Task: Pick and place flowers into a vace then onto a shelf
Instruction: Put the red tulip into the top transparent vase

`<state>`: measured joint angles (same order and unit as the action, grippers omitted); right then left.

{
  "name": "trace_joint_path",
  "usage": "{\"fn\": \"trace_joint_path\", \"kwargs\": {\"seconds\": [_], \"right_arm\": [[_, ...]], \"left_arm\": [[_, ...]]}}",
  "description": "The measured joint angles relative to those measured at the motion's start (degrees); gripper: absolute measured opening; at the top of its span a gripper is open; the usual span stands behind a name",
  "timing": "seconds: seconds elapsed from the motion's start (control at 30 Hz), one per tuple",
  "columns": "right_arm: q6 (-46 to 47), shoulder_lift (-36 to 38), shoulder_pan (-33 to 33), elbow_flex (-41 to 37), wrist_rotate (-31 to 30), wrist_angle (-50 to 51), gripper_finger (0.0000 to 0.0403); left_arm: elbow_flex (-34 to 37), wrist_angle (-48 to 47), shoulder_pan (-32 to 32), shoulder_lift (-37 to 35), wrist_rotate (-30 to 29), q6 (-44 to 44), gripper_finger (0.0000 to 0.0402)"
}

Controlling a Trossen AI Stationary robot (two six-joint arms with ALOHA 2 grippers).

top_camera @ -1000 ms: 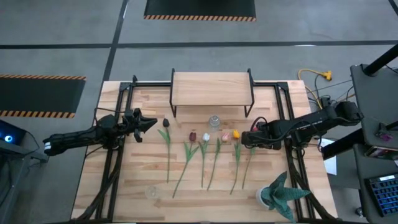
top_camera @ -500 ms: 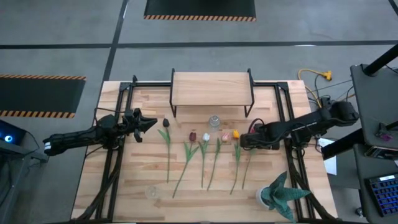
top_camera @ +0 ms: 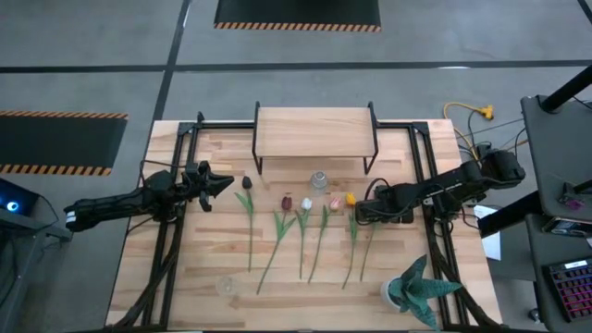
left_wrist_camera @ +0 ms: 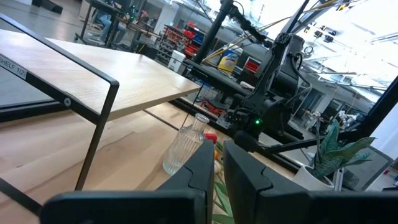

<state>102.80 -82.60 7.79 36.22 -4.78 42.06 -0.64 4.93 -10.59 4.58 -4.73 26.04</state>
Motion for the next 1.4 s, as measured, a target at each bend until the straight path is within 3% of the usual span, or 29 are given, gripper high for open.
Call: {"fn": "trace_joint_path", "kwargs": {"seconds": [0.23,1.17,1.4], "right_arm": [[-1.8,1.5,0.0,-0.2,0.5,0.5,0.0194],[-3.8,1.5,0.1,-0.2,1.0,0.6,0.0022],[-5.2,1.5,0.1,1.3,1.8,0.8,0.0013]], "left_arm": [[0.0,0.0,0.0,0.0,0.0,0.0,0.0017],[0.0,0.0,0.0,0.0,0.0,0.0,0.0017],[0.0,0.0,0.0,0.0,0.0,0.0,0.0017]]}}
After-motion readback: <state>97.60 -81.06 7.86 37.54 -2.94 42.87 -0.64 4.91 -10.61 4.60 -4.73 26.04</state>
